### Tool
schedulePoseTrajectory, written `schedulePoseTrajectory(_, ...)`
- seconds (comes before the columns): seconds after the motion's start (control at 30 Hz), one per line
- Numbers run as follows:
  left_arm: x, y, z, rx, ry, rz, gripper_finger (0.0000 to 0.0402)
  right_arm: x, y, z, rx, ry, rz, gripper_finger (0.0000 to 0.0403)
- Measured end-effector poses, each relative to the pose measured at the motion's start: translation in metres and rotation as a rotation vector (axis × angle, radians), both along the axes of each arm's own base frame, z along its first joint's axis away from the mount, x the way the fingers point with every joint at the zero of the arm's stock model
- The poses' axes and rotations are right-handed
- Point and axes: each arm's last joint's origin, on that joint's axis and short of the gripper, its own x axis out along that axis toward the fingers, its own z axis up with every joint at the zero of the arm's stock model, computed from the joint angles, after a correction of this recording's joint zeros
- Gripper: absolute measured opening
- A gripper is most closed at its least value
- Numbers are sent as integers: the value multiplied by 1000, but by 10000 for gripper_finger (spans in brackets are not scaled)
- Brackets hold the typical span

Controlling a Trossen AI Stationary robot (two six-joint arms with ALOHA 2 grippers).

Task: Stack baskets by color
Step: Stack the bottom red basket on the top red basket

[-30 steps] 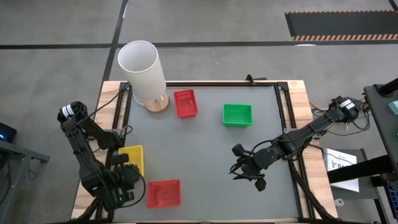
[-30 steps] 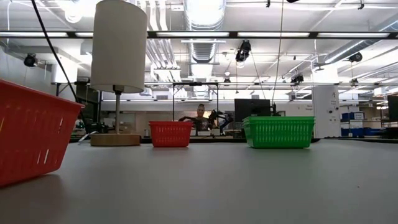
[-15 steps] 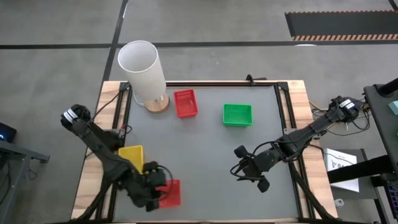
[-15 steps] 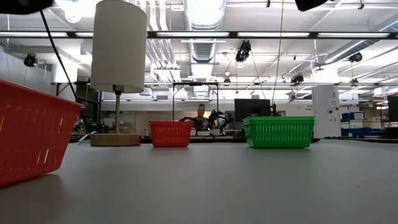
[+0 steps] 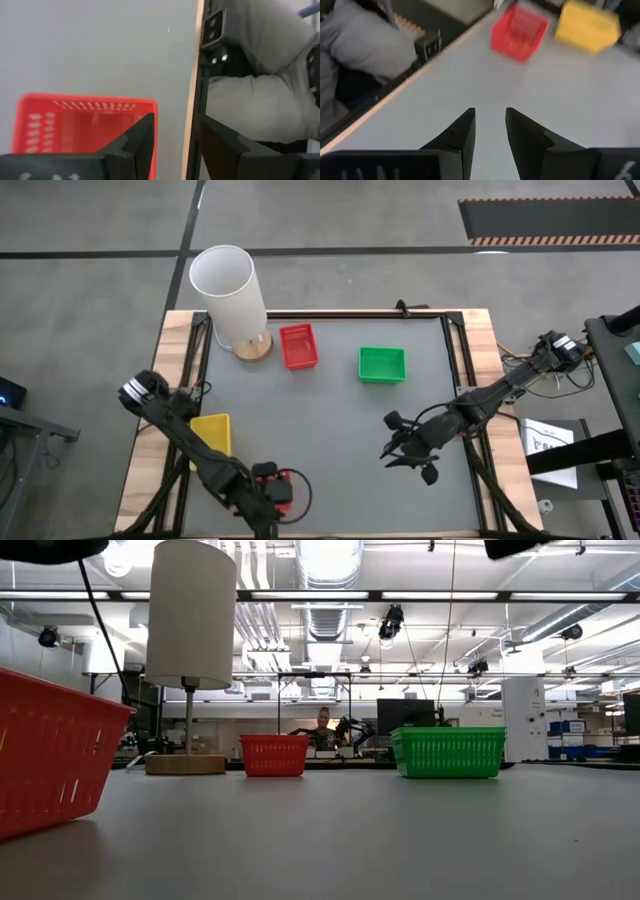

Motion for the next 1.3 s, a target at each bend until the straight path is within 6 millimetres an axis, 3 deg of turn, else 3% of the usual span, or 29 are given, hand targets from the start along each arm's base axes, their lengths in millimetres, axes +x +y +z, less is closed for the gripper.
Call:
schedulePoseTrajectory(0.3,12,-11,-14,-26,77,18,129,-13,-8,-9,13,-199,45,74)
schedulePoseTrajectory(0.47,12,-10,-18,-64,112,99,129,-17,-10,-11,40,-201,33,64)
schedulePoseTrajectory(0.8,12,-11,-17,-111,138,134,129,-18,-9,-11,132,-156,43,68)
schedulePoseTrajectory(1.3,11,-11,-17,-144,173,166,129,-20,0,-4,177,-222,132,68)
